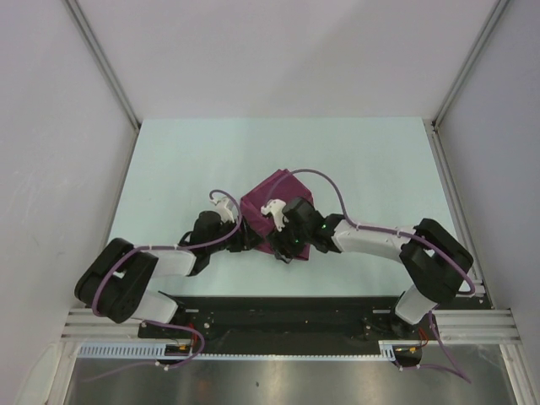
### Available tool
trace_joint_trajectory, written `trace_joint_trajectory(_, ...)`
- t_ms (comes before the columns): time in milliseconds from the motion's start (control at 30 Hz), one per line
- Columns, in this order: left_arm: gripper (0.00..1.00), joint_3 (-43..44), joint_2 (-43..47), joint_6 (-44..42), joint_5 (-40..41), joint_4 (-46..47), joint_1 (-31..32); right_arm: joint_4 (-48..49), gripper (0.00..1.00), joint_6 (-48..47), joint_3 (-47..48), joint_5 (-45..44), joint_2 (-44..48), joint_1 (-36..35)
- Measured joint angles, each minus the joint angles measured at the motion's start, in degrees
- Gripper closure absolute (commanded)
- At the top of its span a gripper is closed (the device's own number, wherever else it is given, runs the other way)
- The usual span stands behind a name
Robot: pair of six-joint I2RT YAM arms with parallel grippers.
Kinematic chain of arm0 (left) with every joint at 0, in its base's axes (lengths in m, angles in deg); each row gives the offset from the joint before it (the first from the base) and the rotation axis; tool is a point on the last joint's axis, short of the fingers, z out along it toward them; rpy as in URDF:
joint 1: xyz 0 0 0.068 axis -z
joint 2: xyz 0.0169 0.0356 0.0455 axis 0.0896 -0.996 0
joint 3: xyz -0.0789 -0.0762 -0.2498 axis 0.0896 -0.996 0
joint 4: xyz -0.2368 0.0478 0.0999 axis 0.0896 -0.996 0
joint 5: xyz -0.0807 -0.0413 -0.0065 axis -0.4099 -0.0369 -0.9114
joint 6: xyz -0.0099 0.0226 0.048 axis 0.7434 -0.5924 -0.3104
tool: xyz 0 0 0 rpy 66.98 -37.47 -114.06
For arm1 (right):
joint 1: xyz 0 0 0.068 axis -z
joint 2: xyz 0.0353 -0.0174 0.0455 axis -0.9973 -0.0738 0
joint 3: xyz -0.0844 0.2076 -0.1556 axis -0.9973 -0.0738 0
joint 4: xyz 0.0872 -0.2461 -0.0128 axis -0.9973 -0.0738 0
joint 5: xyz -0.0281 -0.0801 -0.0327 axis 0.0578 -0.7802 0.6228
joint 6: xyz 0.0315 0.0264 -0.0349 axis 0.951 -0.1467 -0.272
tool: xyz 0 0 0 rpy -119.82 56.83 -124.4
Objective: Fold the napkin, place the utensils inside, and roll it up
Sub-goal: Roll the napkin with the utensil
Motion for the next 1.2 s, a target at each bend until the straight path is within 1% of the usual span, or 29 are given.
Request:
trace_joint_trajectory(100,0.38,0.3,0.0,0.0,0.0,-0.7,0.0,0.6,0.32,-1.8,-1.0,-7.5,0.0,-3.9)
trace_joint_trajectory(267,0.38,0.9,0.1,0.0,0.0,-1.8,0.0,0.7,0.32,-4.3,-1.4,-15.8,0.0,-7.3)
trace_joint_trajectory(533,0.38,1.0,0.8,-0.1,0.0,-3.5,0.0,1.0,0.34,-7.5,-1.2,-23.5,-4.0,-11.5)
trace_joint_trajectory(633,0.38,1.2,0.9,-0.1,0.0,-4.1,0.0,1.4,0.40,-8.3,-1.1,-25.4,-4.2,-12.8)
trace_joint_trajectory(733,0.38,1.2,1.1,-0.1,0.1,-4.5,0.0,1.7,0.62,-8.9,-0.8,-27.2,-5.0,-13.6)
trace_joint_trajectory(767,0.37,1.2,1.2,-0.1,0.1,-4.6,0.0,1.8,0.75,-9.0,-0.7,-27.6,-5.4,-13.7)
trace_joint_trajectory(833,0.35,1.3,1.4,-0.2,0.1,-4.9,0.0,1.9,0.89,-9.3,0.0,-28.3,-6.5,-13.7)
trace_joint_trajectory(867,0.32,1.3,1.5,-0.2,0.1,-5.1,0.0,2.0,0.99,-9.2,0.3,-28.5,-7.1,-13.6)
trace_joint_trajectory(933,0.28,1.3,2.1,-0.5,0.1,-5.7,0.0,1.6,1.00,-9.5,1.2,-27.9,-7.8,-13.4)
trace_joint_trajectory(967,0.24,1.4,2.5,-0.5,0.2,-6.1,0.0,1.2,1.00,-9.6,1.5,-27.5,-7.9,-13.2)
trace_joint_trajectory(1033,0.21,1.5,3.6,-0.8,0.6,-7.3,0.0,-0.7,1.00,-10.1,3.0,-24.6,-8.3,-12.3)
trace_joint_trajectory(1067,0.18,1.5,4.4,-1.0,1.3,-8.4,0.0,-1.8,1.00,-9.9,3.8,-22.8,-8.6,-11.8)
trace_joint_trajectory(1200,0.15,1.6,8.5,-2.1,4.9,-13.6,-0.1,-8.0,1.00,-9.9,8.8,-12.7,-10.7,-8.6)
